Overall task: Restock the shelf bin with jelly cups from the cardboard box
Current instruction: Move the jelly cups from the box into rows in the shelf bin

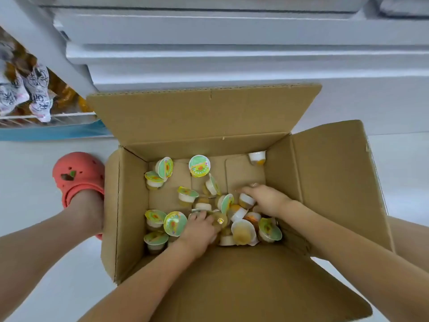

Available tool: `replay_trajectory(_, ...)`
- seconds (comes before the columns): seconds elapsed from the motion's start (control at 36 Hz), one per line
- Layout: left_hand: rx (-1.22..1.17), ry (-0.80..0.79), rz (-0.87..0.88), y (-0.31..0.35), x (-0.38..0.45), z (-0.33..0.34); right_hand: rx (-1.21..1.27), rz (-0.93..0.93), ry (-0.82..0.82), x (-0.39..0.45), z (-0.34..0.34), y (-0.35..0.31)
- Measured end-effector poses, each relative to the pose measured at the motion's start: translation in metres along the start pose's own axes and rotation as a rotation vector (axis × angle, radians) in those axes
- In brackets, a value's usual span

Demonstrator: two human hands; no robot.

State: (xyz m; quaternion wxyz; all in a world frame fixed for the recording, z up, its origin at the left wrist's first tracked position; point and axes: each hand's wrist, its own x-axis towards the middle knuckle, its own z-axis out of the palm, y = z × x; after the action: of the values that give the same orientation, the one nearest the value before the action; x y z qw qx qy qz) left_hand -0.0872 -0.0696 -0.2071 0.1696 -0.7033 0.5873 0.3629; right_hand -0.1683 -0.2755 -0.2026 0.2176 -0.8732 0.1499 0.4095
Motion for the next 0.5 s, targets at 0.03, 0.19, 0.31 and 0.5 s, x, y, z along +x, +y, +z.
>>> replay_trajectory(0.03, 0.043, 0.014, 0.016, 0.001, 0.002, 0.001, -0.014, 0.001, -0.017, 0.004, 0.002, -0.001)
replay_trajectory(0.19, 0.237, 0.055, 0.059, 0.004, 0.007, 0.009, -0.427, -0.058, -0.022, 0.013, 0.005, -0.019)
replay_trajectory(0.31, 0.239, 0.086, 0.037, 0.002, 0.008, 0.011, -0.38, -0.055, 0.107, 0.013, 0.007, -0.017)
replay_trajectory(0.5, -0.497, 0.297, -0.213, -0.005, -0.018, -0.03, 0.658, 0.262, 0.58, -0.021, -0.013, -0.03)
